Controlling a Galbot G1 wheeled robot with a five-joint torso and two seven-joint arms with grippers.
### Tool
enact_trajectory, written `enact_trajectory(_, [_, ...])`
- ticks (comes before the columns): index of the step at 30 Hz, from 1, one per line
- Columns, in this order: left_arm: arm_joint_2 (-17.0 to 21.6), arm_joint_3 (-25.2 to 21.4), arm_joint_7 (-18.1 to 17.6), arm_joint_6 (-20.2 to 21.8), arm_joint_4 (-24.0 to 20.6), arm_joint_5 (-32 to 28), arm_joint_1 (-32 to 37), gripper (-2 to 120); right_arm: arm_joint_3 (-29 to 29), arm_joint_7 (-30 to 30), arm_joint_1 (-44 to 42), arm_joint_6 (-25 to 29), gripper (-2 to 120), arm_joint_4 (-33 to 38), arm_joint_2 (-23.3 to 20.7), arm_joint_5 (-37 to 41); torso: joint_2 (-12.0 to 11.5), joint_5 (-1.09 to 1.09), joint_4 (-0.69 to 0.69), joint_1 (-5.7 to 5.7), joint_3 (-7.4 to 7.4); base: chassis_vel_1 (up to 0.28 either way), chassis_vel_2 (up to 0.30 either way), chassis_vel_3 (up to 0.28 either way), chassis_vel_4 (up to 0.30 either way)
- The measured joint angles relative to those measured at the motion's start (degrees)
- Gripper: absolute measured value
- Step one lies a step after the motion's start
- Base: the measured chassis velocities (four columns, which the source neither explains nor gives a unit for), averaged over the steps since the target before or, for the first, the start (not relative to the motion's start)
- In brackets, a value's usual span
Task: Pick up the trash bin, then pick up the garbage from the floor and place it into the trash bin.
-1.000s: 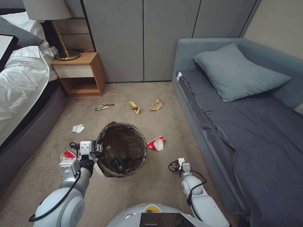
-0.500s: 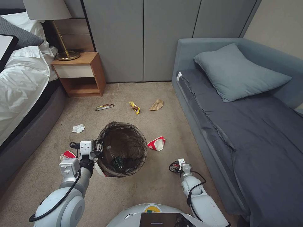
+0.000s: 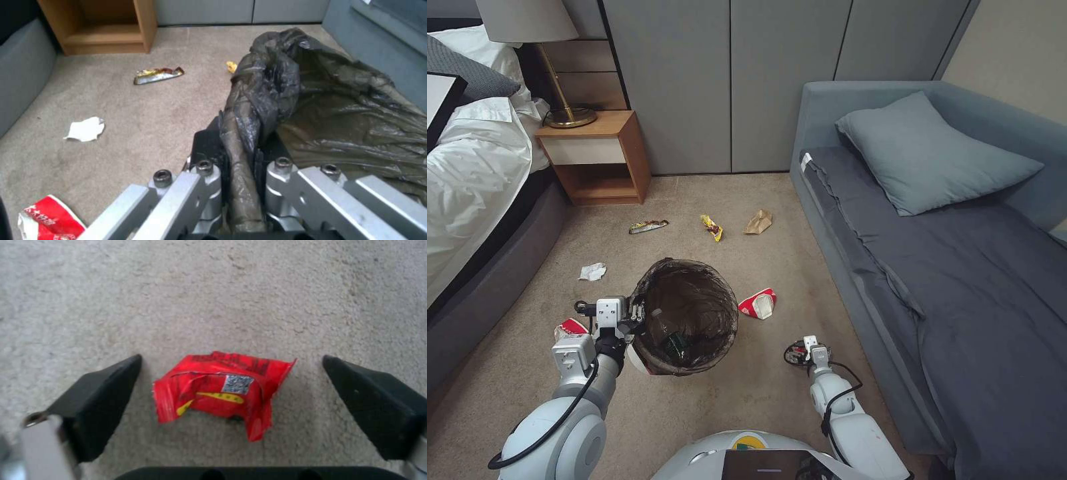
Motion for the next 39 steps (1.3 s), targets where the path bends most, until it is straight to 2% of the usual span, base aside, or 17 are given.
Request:
enact_trajectory(5, [0.1,0.0,0.0,0.0,0.0,0.0,0.1,7,0.0,0.0,-1.0,0.0,79,0.9,0.1,0.0,0.0,0.01,0.02,0.00,0.00,0.000,0.000,0.000,0.000])
enact_trajectory(7, [0.1,0.0,0.0,0.0,0.0,0.0,0.1,7,0.0,0.0,-1.2,0.1,78,1.0,0.1,0.0,0.0,0.02,0.03,0.00,0.00,0.000,0.000,0.000,0.000])
enact_trajectory(8, [0.1,0.0,0.0,0.0,0.0,0.0,0.1,7,0.1,-0.1,-1.6,0.2,73,1.3,0.2,0.0,0.0,0.03,0.03,0.00,0.00,0.000,0.000,0.000,0.000])
enact_trajectory(10, [0.2,0.0,0.0,0.0,0.0,0.0,0.1,7,0.2,-0.1,-1.8,0.3,69,1.4,0.2,0.0,0.0,0.03,0.04,0.00,0.00,0.000,0.000,0.000,0.000])
enact_trajectory(13, [0.2,0.1,0.0,0.0,0.0,0.0,0.0,7,0.7,-0.1,-3.0,0.7,58,2.2,0.4,-0.2,0.0,0.01,0.03,0.00,0.00,0.000,0.000,0.000,0.000])
enact_trajectory(15, [0.2,0.1,0.0,0.0,0.0,0.0,0.0,7,0.7,-0.1,-3.1,0.7,57,2.2,0.5,-0.2,0.0,0.01,0.03,0.00,0.00,0.000,0.000,0.000,0.000])
enact_trajectory(17, [0.2,0.2,0.0,0.0,0.0,0.0,-0.1,7,1.2,-0.3,-4.2,1.2,45,2.8,0.7,-0.4,0.0,0.00,0.01,0.00,0.00,0.000,0.000,0.000,0.000])
enact_trajectory(18, [0.2,0.2,0.0,0.0,0.0,0.0,-0.1,7,1.2,-0.3,-4.2,1.2,45,2.8,0.7,-0.4,0.0,0.00,0.01,0.00,0.00,0.000,0.000,0.000,0.000])
enact_trajectory(21, [0.2,0.3,0.0,0.0,0.0,0.0,-0.2,7,1.6,-0.4,-4.8,1.5,31,3.1,1.0,-0.6,0.0,0.02,0.02,0.00,0.00,0.000,0.000,0.000,0.000])
enact_trajectory(22, [0.2,0.3,0.0,0.0,0.0,0.0,-0.2,7,1.6,-0.4,-4.8,1.5,31,3.1,1.0,-0.6,0.0,0.02,0.02,0.00,0.00,0.000,0.000,0.000,0.000])
enact_trajectory(25, [0.3,0.4,0.1,0.0,0.0,0.0,-0.4,7,1.8,-0.5,-5.1,1.6,17,3.2,1.0,-0.7,0.0,0.02,0.01,0.00,0.00,0.000,0.000,0.000,0.000])
enact_trajectory(26, [0.3,0.4,0.1,0.0,0.0,0.0,-0.4,7,1.8,-0.5,-5.1,1.6,17,3.2,1.0,-0.7,0.0,0.02,0.01,0.00,0.00,0.000,0.000,0.000,0.000])
enact_trajectory(31, [0.4,0.4,0.1,0.0,0.0,0.0,-0.5,7,2.2,-0.5,-5.1,1.6,0,3.6,0.9,-0.8,0.0,-0.01,0.00,0.00,0.01,0.000,0.000,0.000,0.000])
enact_trajectory(39, [0.4,0.4,0.1,0.0,0.0,0.0,-0.5,7,2.5,-0.6,-6.3,2.6,0,7.3,0.0,-2.0,0.0,-0.01,-0.02,0.00,0.01,0.000,0.000,0.000,0.000])
